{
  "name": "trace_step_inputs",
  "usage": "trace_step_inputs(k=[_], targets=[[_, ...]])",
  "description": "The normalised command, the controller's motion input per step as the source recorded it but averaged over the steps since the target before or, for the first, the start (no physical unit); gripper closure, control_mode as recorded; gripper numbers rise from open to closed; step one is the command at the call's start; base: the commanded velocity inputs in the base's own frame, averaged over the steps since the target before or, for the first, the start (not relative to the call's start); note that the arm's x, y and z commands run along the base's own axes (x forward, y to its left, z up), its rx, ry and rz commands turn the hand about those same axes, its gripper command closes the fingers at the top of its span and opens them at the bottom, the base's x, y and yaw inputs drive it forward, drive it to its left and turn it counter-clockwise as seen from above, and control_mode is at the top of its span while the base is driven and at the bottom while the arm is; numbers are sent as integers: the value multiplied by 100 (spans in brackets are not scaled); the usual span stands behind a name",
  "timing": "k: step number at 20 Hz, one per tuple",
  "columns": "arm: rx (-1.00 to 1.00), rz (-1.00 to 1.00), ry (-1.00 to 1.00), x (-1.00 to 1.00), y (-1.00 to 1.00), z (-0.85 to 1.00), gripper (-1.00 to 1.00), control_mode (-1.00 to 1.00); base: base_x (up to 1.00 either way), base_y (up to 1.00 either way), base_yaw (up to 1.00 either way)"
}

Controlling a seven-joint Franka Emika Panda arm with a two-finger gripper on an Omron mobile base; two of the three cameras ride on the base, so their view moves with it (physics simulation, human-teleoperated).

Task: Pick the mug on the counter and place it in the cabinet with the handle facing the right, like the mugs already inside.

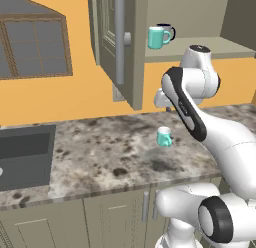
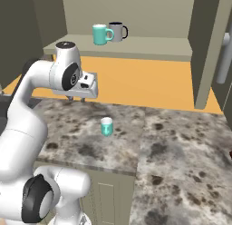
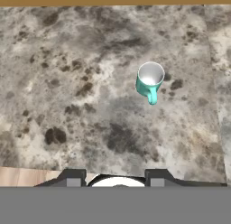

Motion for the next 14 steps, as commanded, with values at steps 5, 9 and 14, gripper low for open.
trace_step_inputs(k=[5,9,14], targets=[[1,-1,-2,-11,-6,-18,-100,-100,0,0,0],[0,-1,-17,-19,-23,-57,-100,-100,0,0,0],[-10,1,-21,-3,-48,-68,-100,-100,0,0,0]])
